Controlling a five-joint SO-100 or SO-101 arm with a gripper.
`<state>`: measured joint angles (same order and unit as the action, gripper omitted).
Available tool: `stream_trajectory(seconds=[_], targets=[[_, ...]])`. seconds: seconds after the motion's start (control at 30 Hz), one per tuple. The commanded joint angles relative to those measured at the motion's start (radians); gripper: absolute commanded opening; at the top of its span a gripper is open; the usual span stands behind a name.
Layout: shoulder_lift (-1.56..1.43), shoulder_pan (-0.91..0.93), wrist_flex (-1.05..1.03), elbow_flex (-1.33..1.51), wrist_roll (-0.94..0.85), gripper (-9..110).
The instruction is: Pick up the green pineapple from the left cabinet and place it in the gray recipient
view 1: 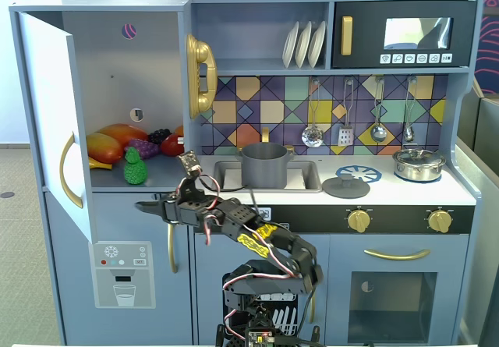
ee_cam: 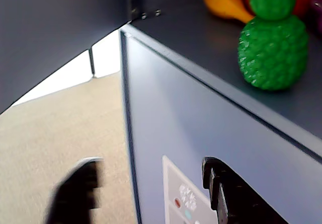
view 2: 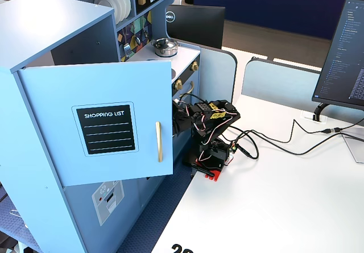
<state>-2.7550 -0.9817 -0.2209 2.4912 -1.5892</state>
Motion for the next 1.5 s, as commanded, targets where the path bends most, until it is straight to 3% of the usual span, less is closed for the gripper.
stream_trajectory(seconds=[0.0, 0.2, 0.97, 1.47], targets=[[0.084, 0.057, 0.112, -0.097, 0.043, 39], [0.173, 0.137, 0.189, -0.144, 0.035, 47], [0.604, 0.216, 0.431, -0.394, -0.009, 55], [0.765, 0.204, 0.439, -0.528, -0.037, 53]])
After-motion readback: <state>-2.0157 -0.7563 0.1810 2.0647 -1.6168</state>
